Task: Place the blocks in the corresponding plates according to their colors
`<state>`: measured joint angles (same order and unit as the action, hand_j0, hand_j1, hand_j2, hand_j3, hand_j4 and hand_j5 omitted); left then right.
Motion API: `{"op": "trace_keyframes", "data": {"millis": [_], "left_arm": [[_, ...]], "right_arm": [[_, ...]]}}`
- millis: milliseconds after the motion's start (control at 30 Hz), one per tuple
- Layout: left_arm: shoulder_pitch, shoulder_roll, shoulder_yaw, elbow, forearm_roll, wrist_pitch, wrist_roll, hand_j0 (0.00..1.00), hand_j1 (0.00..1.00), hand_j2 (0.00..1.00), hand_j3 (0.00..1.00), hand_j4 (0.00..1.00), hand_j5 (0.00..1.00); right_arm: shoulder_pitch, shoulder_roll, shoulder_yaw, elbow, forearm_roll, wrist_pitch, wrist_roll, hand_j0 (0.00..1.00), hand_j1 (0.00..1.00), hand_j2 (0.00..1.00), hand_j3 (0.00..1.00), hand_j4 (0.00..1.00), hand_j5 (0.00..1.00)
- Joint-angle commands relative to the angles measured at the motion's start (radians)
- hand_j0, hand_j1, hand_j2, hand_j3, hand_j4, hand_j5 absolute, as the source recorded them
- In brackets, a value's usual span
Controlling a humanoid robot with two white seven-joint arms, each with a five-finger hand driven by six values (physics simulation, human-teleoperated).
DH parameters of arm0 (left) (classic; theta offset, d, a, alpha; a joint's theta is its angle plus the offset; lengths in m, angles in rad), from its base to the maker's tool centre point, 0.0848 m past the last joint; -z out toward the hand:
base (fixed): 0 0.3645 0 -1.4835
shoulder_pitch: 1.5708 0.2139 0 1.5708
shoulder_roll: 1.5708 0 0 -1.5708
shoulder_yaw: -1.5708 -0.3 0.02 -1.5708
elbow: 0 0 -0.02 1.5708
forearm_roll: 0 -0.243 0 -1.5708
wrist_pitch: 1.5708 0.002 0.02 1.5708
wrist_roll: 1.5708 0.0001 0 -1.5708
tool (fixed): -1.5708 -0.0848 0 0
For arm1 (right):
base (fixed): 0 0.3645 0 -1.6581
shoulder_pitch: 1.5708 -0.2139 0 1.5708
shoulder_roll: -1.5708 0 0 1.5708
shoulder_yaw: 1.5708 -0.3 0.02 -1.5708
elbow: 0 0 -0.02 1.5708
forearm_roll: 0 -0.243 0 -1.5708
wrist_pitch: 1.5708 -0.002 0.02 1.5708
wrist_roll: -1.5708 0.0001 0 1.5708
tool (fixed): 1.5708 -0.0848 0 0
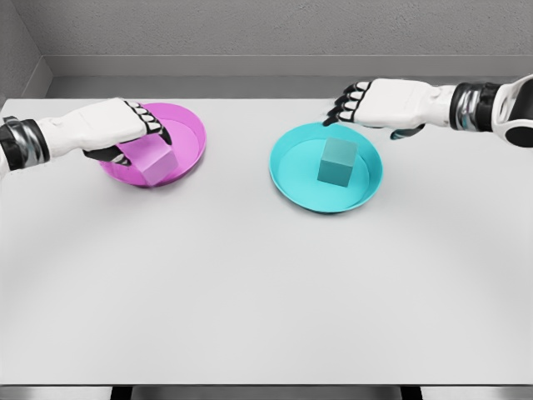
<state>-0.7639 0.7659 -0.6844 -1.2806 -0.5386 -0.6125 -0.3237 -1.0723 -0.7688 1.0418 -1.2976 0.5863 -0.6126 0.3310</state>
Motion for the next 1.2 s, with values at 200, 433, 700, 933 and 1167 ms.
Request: {"op": "trace_keyframes", "data": {"millis": [200, 433, 700, 933, 1167], "left_arm": [[-0.075, -0.129, 0.005, 0.260, -0.001, 0.002, -0.002, 0.62, 0.62, 0.62, 0.62, 0.62, 0.62], [-0.084, -0.140, 0.040, 0.311, 0.014, 0.002, 0.000, 1.00, 1.00, 1.00, 1.00, 1.00, 1.00], [-0.075, -0.068, 0.074, 0.300, 0.118, 0.002, 0.000, 1.00, 1.00, 1.00, 1.00, 1.00, 1.00], [-0.040, 0.069, 0.074, 0.303, 0.169, 0.002, 0.000, 1.00, 1.00, 1.00, 1.00, 1.00, 1.00], [-0.017, 0.075, 0.074, 0.297, 0.169, 0.002, 0.000, 1.00, 1.00, 1.00, 1.00, 1.00, 1.00]], "right_arm": [[0.086, -0.236, -0.112, -0.244, -0.011, 0.002, -0.131, 0.99, 0.99, 0.99, 0.99, 0.99, 0.99], [0.242, -0.288, -0.238, -0.338, -0.011, 0.002, -0.151, 0.99, 0.99, 0.99, 0.99, 0.99, 0.99], [0.371, -0.351, -0.315, -0.397, -0.011, 0.002, -0.265, 0.99, 0.99, 0.99, 0.99, 0.99, 0.99], [0.517, -0.317, -0.466, -0.396, -0.008, 0.002, -0.254, 0.99, 0.99, 0.99, 0.99, 0.99, 0.99], [0.606, -0.248, -0.579, -0.391, -0.002, 0.002, -0.155, 0.99, 0.99, 0.99, 0.99, 0.99, 0.99]]}}
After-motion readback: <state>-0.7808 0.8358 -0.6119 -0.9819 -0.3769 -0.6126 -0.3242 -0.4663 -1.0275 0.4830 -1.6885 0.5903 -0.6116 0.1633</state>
